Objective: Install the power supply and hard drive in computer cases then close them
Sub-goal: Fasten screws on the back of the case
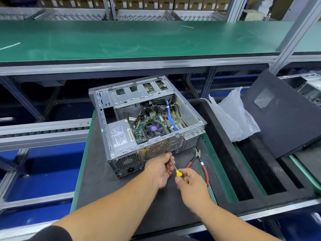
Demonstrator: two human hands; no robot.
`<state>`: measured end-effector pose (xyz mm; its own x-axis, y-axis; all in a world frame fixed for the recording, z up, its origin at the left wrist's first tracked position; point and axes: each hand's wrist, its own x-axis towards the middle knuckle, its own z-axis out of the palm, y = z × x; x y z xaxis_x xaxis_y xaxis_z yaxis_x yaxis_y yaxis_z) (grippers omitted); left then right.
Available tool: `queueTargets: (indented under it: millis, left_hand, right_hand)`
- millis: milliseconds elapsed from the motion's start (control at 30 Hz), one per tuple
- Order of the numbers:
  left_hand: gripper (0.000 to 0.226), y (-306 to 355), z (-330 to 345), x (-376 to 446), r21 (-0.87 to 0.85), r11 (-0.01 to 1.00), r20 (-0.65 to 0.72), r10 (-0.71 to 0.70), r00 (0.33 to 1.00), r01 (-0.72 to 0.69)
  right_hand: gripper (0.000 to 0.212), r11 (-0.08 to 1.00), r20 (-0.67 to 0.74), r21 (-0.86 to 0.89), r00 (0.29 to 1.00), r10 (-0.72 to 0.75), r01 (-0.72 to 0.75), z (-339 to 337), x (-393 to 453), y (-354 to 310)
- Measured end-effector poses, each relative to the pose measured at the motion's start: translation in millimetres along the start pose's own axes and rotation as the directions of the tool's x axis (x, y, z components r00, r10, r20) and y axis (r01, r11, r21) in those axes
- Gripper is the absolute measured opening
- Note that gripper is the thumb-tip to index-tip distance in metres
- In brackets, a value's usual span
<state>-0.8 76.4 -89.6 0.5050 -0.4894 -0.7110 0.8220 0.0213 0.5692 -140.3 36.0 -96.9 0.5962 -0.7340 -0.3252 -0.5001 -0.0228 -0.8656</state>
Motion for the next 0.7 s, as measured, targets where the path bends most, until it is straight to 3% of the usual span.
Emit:
queueTargets:
  millis: [233, 367, 433, 533, 700]
  left_hand:
    - [0.014, -1, -1, 2, -0.023, 1.0, 0.007, -0.01, 1.0, 0.01]
    - [0.016, -1, -3, 0, 0.06, 0.998, 0.017, -0.019, 1.0, 0.018]
    - [0.021, -2, -4, -3, 0.144, 0.989, 0.038, -0.033, 0.999, 0.027]
    - [0.025, -3, -5, -6, 0.245, 0.969, 0.048, -0.03, 0.998, 0.017]
    - [0.018, -3, -4, -4, 0.375, 0.926, -0.001, 0.047, 0.999, -0.043]
  right_hand:
    - [0.014, 0.995, 0.036, 0.078, 0.997, 0.062, -0.065, -1, 0, -4]
    - [0.023, 0.989, 0.058, 0.066, 0.99, 0.131, -0.135, -3, 2, -8]
    - [0.025, 0.961, 0.103, 0.172, 0.974, 0.201, -0.216, -3, 5, -11]
    - [0.016, 0.831, 0.195, 0.424, 0.933, 0.304, -0.359, -2, 7, -12]
    - [0.015, 0.747, 0.204, 0.514, 0.907, 0.369, -0.42, 6, 2, -4]
